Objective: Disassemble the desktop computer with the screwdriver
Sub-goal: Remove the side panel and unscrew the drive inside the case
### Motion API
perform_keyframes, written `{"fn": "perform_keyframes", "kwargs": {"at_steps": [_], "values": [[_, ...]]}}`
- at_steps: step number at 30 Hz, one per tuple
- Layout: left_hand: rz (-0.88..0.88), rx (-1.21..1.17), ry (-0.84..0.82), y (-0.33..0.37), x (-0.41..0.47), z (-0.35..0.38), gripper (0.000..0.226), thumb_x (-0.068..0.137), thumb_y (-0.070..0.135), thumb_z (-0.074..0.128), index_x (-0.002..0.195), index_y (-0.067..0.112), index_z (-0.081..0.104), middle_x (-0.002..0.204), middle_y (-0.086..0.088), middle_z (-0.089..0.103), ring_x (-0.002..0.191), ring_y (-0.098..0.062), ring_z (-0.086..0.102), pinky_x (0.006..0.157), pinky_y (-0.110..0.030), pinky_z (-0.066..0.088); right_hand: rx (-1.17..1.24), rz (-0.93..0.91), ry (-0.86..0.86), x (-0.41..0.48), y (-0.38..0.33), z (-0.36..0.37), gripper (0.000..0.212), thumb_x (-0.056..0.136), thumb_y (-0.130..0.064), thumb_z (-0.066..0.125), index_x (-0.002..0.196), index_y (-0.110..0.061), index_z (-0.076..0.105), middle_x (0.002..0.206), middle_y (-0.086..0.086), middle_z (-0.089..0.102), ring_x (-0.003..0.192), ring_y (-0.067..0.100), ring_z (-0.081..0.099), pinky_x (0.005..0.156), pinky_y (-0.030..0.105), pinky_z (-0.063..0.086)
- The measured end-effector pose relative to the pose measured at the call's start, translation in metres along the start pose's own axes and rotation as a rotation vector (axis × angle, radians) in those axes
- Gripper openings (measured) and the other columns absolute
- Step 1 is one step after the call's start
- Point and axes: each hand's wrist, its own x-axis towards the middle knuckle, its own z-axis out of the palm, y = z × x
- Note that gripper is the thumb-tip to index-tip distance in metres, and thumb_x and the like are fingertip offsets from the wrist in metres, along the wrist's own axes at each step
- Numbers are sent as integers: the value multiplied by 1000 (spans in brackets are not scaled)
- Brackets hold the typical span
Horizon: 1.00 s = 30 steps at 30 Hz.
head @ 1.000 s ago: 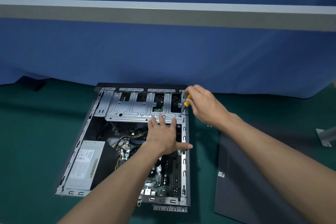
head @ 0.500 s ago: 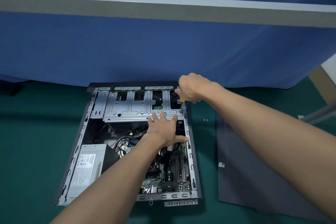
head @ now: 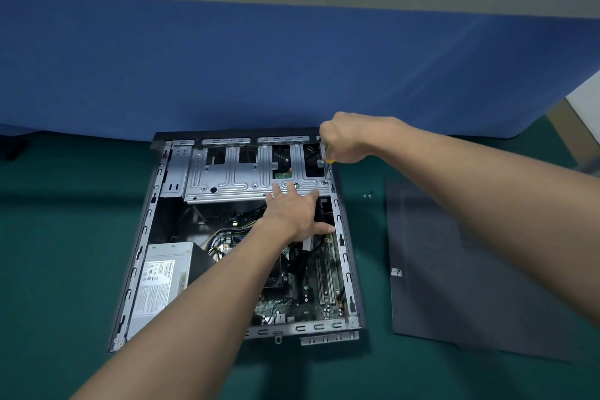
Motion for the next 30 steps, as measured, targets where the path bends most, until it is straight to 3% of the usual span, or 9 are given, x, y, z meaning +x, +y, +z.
{"fn": "perform_keyframes", "kwargs": {"at_steps": [6,10,13,15,16,21,26,28,30], "values": [[5,-29,-15,-1,0,-3,90,84,71,49,153,27,13,156,-27,8,142,-52,1,116,-57,12,-141,-132,12,-3,-7,-7,17,84,1,47,69,-6,53,66,6,42,50,21,35,44,23,25],[6,-45,-19,-2,0,-3,87,86,67,50,153,28,11,157,-27,8,142,-52,0,116,-57,11,-108,-206,-12,-6,-8,-8,31,83,5,47,94,-16,67,90,7,59,66,23,53,47,24,33],[6,-60,-21,-2,0,-4,84,87,65,52,153,28,15,156,-27,10,141,-53,1,116,-57,12,-147,-115,12,-3,-9,1,6,90,-24,54,90,-18,53,93,3,57,75,25,52,56,30,37],[5,-60,-27,-2,0,-5,83,87,63,52,153,29,15,156,-27,8,142,-52,0,116,-57,11,-181,20,6,-2,-8,3,40,93,-60,41,91,-20,49,89,-1,50,81,26,51,67,33,38],[4,-59,-29,-1,0,-6,82,88,63,52,153,29,15,157,-27,7,142,-52,-1,116,-58,11,-173,67,-3,-2,-7,3,47,94,-63,32,94,-21,51,89,-1,48,86,28,51,71,35,37],[-4,-62,-34,0,-1,-7,80,89,61,51,153,27,16,157,-27,4,142,-52,-1,117,-57,10,-54,48,58,0,-5,8,17,96,-28,46,89,-13,51,87,3,51,78,28,50,67,33,39],[-8,-54,-36,1,-4,-8,79,90,61,50,153,27,15,157,-27,3,142,-52,-1,116,-57,11,92,-20,110,-1,2,2,21,81,-4,55,70,-21,52,79,1,49,69,22,51,51,27,33],[-10,-54,-38,2,-5,-9,79,91,60,50,153,27,14,157,-26,3,142,-51,-1,117,-57,11,145,-58,74,-2,2,3,22,83,-5,54,73,-25,52,87,1,53,78,24,54,55,28,37],[-9,-51,-38,2,-6,-10,79,91,60,50,153,27,14,157,-26,4,142,-51,0,117,-56,11,100,-21,72,-2,0,9,8,88,-26,56,87,-23,49,96,1,56,80,23,54,61,31,37]]}}
